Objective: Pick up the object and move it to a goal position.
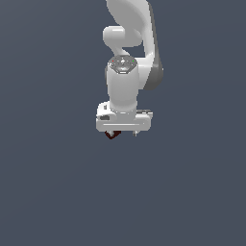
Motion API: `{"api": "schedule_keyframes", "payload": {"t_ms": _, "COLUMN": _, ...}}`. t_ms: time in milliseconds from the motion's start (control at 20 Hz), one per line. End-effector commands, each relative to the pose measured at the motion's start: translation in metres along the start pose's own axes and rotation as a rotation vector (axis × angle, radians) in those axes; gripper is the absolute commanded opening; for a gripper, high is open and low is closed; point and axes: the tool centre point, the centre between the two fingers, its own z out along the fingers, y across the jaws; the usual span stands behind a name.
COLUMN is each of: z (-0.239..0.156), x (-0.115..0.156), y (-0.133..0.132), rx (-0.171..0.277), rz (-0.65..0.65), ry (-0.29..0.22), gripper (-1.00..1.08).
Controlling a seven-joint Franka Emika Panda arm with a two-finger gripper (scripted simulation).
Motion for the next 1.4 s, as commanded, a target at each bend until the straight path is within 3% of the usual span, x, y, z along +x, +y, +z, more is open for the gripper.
{"api": "schedule_keyframes", "payload": {"t_ms": 0, "z": 0.000, "x": 0.000, "y": 0.000, "rx": 0.000, "rz": 0.000, "ry": 0.000, "gripper": 1.00}}
{"api": "schedule_keyframes", "payload": {"t_ms": 450, "z": -0.019, "x": 0.011, "y": 0.039, "rx": -0.024, "rz": 0.044, "ry": 0.043, "gripper": 1.00}}
{"api": "schedule_keyframes", "payload": {"t_ms": 900, "z": -0.013, "x": 0.006, "y": 0.039, "rx": -0.021, "rz": 0.080, "ry": 0.038, "gripper": 1.00}}
{"api": "schedule_keyframes", "payload": {"t_ms": 1350, "z": 0.011, "x": -0.016, "y": 0.041, "rx": -0.013, "rz": 0.242, "ry": 0.019, "gripper": 1.00}}
